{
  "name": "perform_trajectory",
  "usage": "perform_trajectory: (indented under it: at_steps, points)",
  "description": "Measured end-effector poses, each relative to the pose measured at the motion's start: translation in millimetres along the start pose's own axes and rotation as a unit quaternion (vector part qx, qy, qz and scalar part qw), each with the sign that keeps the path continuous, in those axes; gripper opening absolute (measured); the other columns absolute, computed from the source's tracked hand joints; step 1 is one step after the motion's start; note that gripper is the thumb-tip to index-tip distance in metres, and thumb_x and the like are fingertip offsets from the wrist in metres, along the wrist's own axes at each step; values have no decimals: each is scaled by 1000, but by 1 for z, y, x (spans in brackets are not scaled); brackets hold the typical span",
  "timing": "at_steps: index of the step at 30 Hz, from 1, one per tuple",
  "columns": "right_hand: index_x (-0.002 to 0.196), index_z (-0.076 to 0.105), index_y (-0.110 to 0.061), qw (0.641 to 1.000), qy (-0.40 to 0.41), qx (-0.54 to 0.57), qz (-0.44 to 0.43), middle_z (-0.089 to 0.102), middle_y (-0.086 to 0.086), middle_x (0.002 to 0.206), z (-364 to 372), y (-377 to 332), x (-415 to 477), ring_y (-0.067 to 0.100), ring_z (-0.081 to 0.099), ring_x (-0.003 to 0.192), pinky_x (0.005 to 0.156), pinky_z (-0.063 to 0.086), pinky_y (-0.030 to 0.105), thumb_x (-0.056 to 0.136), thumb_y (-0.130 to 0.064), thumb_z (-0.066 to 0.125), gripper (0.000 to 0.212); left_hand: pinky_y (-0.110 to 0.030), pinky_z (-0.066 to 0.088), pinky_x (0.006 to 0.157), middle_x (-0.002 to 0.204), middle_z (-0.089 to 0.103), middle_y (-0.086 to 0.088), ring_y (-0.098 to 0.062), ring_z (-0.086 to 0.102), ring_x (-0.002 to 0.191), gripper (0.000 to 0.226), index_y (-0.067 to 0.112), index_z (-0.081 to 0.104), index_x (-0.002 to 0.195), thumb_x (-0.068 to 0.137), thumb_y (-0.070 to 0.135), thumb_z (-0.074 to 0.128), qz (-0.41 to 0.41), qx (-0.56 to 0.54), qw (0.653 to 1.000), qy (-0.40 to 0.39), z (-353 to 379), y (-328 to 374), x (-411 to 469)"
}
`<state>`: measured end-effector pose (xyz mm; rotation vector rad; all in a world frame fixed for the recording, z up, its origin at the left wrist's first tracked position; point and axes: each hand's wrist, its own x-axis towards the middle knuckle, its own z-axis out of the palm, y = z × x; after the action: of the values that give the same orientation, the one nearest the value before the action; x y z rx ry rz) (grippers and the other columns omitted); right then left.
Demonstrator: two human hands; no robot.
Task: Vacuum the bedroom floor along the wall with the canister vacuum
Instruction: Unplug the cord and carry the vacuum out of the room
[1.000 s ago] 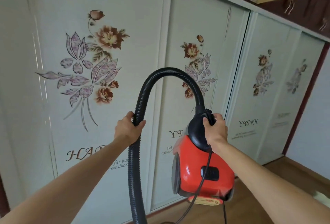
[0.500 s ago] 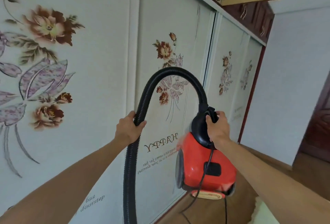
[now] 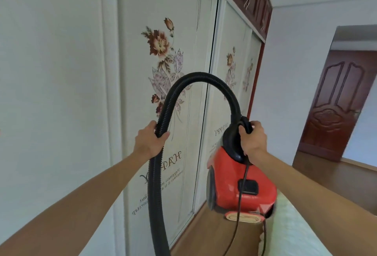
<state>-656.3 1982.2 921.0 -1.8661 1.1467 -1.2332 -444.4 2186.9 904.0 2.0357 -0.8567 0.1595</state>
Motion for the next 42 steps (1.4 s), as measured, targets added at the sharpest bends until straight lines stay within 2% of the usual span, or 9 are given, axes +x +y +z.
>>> perform_trajectory:
  at_steps: [4, 8, 13, 18, 23, 26, 32, 37, 42]
  points:
    - [123, 49, -17, 1000, 15, 7, 6, 57, 4, 96, 15, 16, 30, 40, 64, 89, 75, 56, 58, 96, -34, 57, 33, -24, 40, 47, 73, 59, 2, -13, 59, 59, 32, 16, 50, 105, 93, 42, 64, 8, -8, 1000, -20, 32, -3, 31]
    - [125, 49, -14, 999, 24, 9, 19, 55, 3, 95, 32, 35, 68, 38, 63, 92, 77, 56, 58, 97, -33, 56, 34, -29, 48, 56, 81, 66, -4, -20, 64, 66, 32, 16, 54, 105, 92, 43, 65, 16, -10, 999, -35, 68, 0, 73]
    - [121, 48, -17, 998, 29, -1, 50, 55, -2, 89, 55, 66, 121, 35, 64, 92, 77, 57, 57, 98, -33, 55, 29, -24, 37, 47, 79, 64, -3, -16, 59, 62, 32, 15, 51, 101, 93, 43, 64, 41, -4, 998, -42, 126, 9, 139]
    - [124, 48, -18, 996, 38, -18, 73, 58, 2, 96, 66, 93, 180, 35, 64, 91, 78, 57, 54, 98, -34, 55, 31, -25, 36, 46, 72, 60, -1, -15, 57, 59, 32, 13, 49, 97, 93, 41, 64, 53, -41, 996, -60, 197, 24, 194]
    - [128, 48, -17, 994, 65, -45, 79, 55, 3, 98, 63, 120, 231, 32, 60, 95, 87, 54, 51, 99, -33, 53, 34, -25, 39, 47, 74, 59, -2, -18, 59, 62, 31, 16, 46, 96, 93, 41, 64, 58, -73, 991, -92, 256, 42, 229]
    - [129, 48, -14, 992, 82, -42, 83, 48, -2, 91, 59, 135, 262, 27, 55, 88, 85, 55, 54, 100, -31, 53, 33, -26, 42, 49, 76, 60, -2, -19, 61, 63, 30, 17, 47, 97, 93, 41, 64, 61, -77, 989, -109, 287, 57, 250]
    - [128, 49, -15, 989, 105, -49, 96, 52, 0, 97, 58, 177, 317, 35, 61, 102, 85, 55, 55, 100, -31, 53, 33, -23, 39, 47, 76, 60, 0, -14, 58, 62, 31, 13, 51, 102, 94, 40, 63, 91, -72, 984, -137, 355, 84, 296]
    - [126, 49, -18, 983, 120, -67, 124, 56, 2, 99, 71, 218, 372, 33, 60, 96, 80, 57, 55, 99, -33, 54, 31, -25, 41, 47, 75, 62, -4, -16, 59, 59, 30, 14, 49, 98, 94, 40, 63, 115, -74, 977, -165, 420, 93, 345]
    - [128, 47, -23, 976, 138, -83, 145, 58, 1, 103, 90, 258, 442, 33, 62, 97, 79, 58, 54, 98, -36, 53, 34, -21, 35, 47, 77, 58, -1, -12, 52, 57, 28, 15, 44, 96, 96, 38, 61, 165, -57, 967, -184, 490, 112, 404]
